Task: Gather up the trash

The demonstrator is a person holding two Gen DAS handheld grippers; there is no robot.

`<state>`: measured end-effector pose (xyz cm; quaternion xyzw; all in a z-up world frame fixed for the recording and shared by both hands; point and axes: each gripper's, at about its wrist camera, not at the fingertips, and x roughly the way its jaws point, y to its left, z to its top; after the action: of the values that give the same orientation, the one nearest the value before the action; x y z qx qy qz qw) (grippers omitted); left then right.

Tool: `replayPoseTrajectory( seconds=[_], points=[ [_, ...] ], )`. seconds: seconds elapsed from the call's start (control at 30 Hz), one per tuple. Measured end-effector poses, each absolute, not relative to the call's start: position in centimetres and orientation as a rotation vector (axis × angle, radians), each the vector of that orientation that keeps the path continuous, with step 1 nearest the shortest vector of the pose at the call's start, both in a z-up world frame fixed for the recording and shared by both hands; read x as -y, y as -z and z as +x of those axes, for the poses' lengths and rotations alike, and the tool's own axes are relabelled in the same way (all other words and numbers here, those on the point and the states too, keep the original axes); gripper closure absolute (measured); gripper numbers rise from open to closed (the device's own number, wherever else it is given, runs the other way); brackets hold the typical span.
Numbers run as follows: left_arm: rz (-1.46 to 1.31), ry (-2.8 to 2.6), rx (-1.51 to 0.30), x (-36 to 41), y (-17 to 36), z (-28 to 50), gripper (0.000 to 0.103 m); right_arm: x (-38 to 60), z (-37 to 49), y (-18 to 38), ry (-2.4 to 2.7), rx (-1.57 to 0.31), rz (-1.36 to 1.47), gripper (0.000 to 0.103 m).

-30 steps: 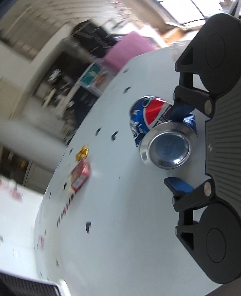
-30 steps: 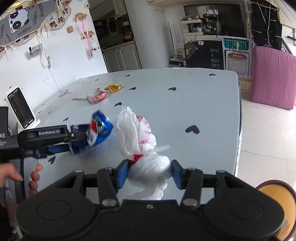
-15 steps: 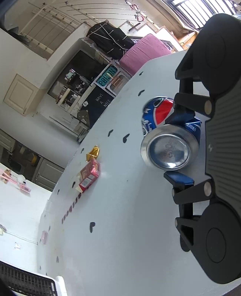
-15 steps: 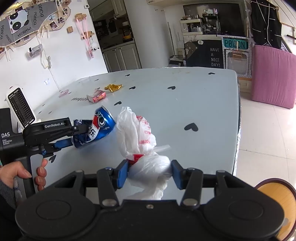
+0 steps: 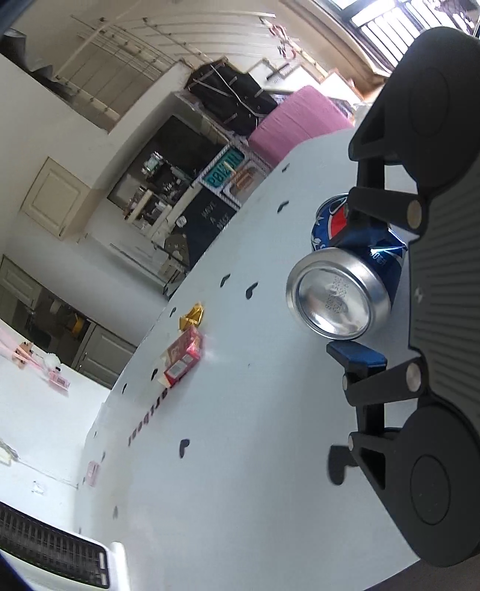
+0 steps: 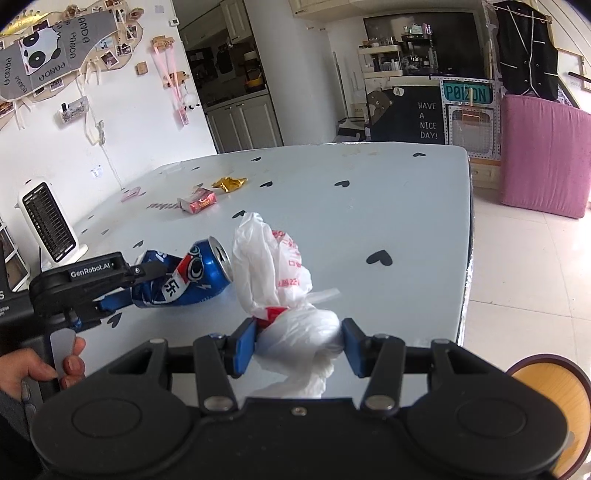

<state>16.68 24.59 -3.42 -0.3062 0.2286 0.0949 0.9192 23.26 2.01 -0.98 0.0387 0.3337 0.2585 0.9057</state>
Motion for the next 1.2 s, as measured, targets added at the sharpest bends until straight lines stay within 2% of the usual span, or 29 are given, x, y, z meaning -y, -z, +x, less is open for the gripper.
replayPoseTrajectory(
  seconds=[0.37,0.53,0.6,0.77,0.87,0.93,1.0,1.03,1.07,1.2],
  points=[
    [-0.549,0.038,-0.540,-22.0,4.1,16.5,0.050,-4.2,25.1,-0.4,-0.520,-0.644,-0.026,0.052],
    [-0.647,0.010,-0.543,-22.6,5.7,16.9,0.050,-5.8,26.4,0.7,-0.528,-0.684,-0.074,0.053],
    [-0.719,-0.010,-0.503,-23.2,6.2,17.0,0.048,-6.1,26.2,1.0,-0.540,-0.689,-0.070,0.053],
    [-0.756,-0.013,-0.460,-22.9,6.0,18.0,0.024,-6.5,26.1,1.5,-0.548,-0.696,-0.070,0.053],
    [-0.719,-0.016,-0.469,-22.2,5.8,18.8,0.021,-6.6,26.2,1.6,-0.544,-0.695,-0.072,0.053],
    [-0.704,-0.019,-0.469,-22.0,5.8,19.0,0.025,-6.6,26.3,1.7,-0.538,-0.694,-0.076,0.053],
    [-0.706,-0.027,-0.468,-22.2,6.0,19.2,0.037,-6.4,26.4,1.8,-0.529,-0.696,-0.074,0.053],
    [-0.710,-0.036,-0.472,-22.4,6.2,19.4,0.048,-6.4,26.5,1.9,-0.524,-0.698,-0.073,0.053],
    [-0.713,-0.042,-0.477,-22.6,6.3,19.4,0.052,-6.2,26.5,2.0,-0.518,-0.701,-0.070,0.053],
    [-0.621,-0.026,-0.491,-22.3,6.0,19.9,0.054,-6.0,26.7,2.2,-0.515,-0.707,-0.061,0.053]
  ],
)
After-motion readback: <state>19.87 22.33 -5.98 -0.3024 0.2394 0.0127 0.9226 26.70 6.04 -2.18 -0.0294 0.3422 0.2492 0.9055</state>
